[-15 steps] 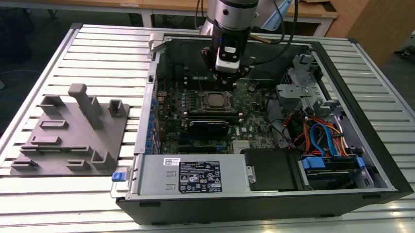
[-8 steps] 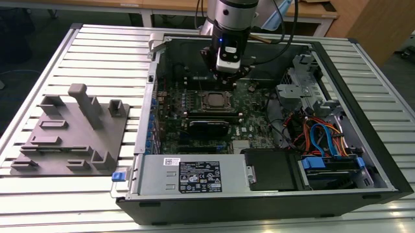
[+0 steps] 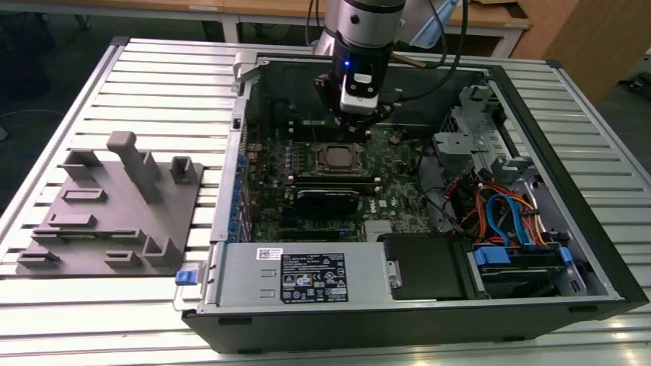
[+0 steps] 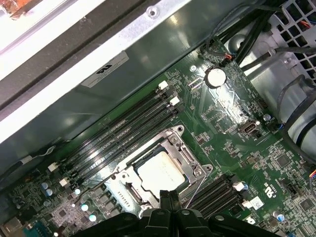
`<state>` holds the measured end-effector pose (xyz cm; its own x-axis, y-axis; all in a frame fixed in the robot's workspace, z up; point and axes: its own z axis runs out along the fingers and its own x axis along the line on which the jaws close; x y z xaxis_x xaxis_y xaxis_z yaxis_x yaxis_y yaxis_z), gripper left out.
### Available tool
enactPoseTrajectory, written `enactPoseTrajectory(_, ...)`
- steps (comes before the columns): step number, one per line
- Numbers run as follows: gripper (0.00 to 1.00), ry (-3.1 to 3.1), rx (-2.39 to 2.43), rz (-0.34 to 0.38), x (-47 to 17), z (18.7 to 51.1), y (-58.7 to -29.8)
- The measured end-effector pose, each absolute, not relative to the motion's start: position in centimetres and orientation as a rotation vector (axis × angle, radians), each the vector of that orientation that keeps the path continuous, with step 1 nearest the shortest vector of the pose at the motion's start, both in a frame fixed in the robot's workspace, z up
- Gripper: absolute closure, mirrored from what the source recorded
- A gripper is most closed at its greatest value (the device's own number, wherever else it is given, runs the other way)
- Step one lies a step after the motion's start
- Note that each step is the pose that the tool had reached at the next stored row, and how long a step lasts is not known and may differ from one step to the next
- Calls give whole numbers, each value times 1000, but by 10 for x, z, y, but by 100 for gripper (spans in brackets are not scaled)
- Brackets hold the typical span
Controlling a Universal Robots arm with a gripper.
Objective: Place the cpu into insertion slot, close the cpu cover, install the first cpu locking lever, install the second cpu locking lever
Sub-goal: 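Install the first cpu locking lever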
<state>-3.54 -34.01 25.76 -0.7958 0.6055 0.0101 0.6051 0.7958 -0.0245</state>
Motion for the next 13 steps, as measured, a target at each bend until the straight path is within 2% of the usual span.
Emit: enactPoseTrajectory(13,89,-2975,-954,32,-35,258,-340)
